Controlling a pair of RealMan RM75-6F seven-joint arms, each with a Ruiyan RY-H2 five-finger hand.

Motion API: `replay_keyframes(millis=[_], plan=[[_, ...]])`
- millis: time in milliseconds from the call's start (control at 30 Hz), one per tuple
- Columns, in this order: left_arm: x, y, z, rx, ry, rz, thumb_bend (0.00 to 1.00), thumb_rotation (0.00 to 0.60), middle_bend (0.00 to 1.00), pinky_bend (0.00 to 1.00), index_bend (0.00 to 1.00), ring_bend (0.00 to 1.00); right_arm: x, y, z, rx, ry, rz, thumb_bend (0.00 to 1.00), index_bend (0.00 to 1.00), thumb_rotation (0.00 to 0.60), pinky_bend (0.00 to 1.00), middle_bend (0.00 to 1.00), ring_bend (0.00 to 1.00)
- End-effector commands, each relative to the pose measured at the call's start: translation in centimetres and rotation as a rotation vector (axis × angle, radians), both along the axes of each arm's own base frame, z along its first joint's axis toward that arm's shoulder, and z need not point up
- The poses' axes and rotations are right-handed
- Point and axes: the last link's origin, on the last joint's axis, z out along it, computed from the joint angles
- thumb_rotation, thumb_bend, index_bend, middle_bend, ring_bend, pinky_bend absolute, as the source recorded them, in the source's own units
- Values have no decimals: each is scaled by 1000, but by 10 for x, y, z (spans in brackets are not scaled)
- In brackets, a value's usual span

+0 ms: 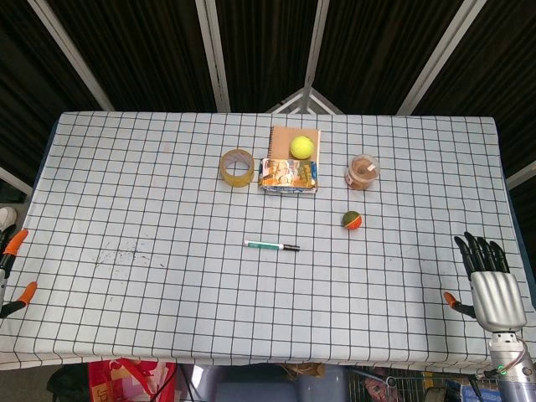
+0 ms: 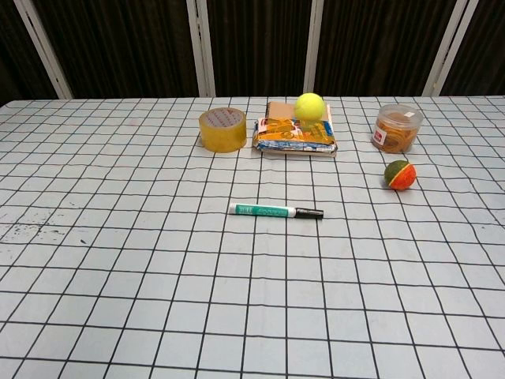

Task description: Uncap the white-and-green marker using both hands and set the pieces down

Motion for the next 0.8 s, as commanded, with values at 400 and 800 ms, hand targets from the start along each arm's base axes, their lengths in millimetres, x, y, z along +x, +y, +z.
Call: replay_keyframes(millis=[400,800], plan=[[-2,3,-6,3,3,-11,424,600,0,29,0,0,2,1,-6,13,2,-2,184,51,600,67,48,0],[17,29,-16,-20,37,-29,424,600,0,29,52,0,-2,1,-7,27,2,-27,184,50,600,67,48,0]])
